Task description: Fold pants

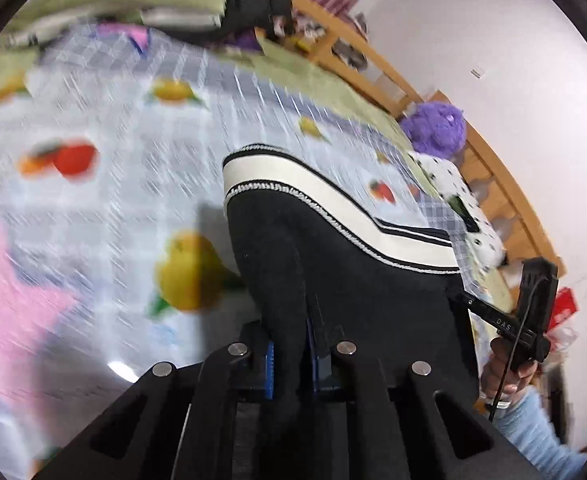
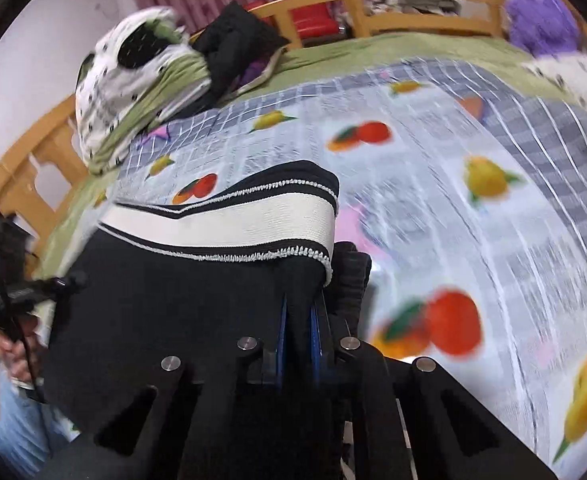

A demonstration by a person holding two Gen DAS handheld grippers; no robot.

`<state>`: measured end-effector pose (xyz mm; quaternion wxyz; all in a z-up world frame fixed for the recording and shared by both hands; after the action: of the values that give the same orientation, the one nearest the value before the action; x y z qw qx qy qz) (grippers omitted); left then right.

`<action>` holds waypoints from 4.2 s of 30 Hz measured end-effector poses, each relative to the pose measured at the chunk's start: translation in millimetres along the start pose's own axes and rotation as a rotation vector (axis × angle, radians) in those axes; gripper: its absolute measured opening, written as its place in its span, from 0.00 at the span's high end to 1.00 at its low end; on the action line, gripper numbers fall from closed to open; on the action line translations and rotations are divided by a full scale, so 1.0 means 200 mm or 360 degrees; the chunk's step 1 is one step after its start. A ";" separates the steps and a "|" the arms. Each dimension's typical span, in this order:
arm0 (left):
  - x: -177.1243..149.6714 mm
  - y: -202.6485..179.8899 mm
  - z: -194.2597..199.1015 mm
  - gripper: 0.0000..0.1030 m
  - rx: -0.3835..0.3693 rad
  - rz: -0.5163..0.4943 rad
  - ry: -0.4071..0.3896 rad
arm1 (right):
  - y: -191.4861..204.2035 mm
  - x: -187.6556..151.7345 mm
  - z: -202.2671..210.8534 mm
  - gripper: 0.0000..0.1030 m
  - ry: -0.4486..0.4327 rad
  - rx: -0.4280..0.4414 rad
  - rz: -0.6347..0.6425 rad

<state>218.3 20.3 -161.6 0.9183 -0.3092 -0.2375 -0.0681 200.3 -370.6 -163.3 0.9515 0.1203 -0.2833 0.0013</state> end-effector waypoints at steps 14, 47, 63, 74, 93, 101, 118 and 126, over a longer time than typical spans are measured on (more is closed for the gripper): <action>0.05 0.22 0.19 0.64 0.0563 -0.0040 -0.0087 | 0.34 0.24 -0.25 0.83 -0.0024 -0.0194 0.0285; -0.49 -0.11 0.14 0.46 0.0502 -0.0304 0.0000 | 0.44 -0.25 -0.08 0.84 0.0008 -0.0196 0.0391; -0.74 -0.08 0.23 0.81 0.1053 -0.0459 -0.0037 | 0.37 -0.59 0.14 0.84 -0.0032 -0.0152 0.0168; -0.82 0.04 0.35 0.74 0.0825 -0.0163 -0.0144 | 0.44 -0.61 0.08 0.84 0.0050 -0.0190 0.0314; -0.69 -0.05 0.21 0.75 0.0709 -0.0273 -0.0220 | 0.46 -0.52 -0.07 0.81 -0.0011 -0.0251 0.0369; -0.63 -0.05 0.40 0.58 0.0532 -0.0145 -0.0285 | 0.42 -0.42 0.16 0.79 -0.0257 -0.0102 0.0265; -0.64 -0.14 0.12 0.54 0.0478 -0.0410 -0.0190 | 0.61 -0.49 -0.08 0.80 -0.0136 0.0021 0.0555; -0.70 -0.12 0.19 0.54 0.0503 -0.0327 -0.0231 | 0.57 -0.58 -0.03 0.71 -0.0158 0.0022 0.0458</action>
<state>73.6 20.1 -188.7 0.9241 -0.1395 -0.3411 -0.1009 98.8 -250.2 -204.7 0.9254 0.0849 -0.3444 0.1336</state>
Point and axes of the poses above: each gripper's, at about its wrist camera, not at the fingertips, and z roughly against the way its jaws point, y to its left, x to its top, the point moved 3 cm from there along -z, roughly the way its jaws point, and after that the axes turned 5 degrees about y, right-handed, at the moved point
